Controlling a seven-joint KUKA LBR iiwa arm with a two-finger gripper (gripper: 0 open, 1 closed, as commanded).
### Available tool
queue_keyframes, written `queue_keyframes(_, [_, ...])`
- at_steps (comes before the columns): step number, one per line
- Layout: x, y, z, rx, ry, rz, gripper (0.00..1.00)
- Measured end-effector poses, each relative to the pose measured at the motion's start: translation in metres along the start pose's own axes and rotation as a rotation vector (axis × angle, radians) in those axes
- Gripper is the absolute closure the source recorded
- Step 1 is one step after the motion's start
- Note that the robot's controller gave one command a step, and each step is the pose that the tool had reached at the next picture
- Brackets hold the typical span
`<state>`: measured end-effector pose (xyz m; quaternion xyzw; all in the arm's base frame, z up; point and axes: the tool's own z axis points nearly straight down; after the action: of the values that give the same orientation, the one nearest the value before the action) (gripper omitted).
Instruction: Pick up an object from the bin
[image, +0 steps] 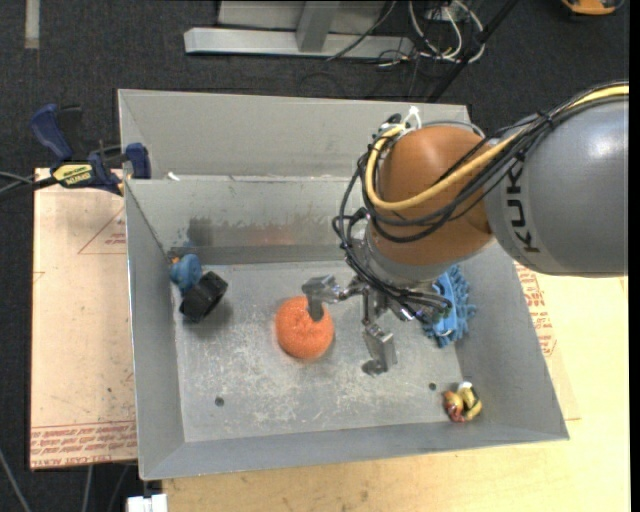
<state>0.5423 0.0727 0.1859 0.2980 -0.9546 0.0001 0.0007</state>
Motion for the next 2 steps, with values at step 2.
queue_keyframes(2, [-0.041,0.021,0.048,-0.001,-0.006,-0.053,0.00])
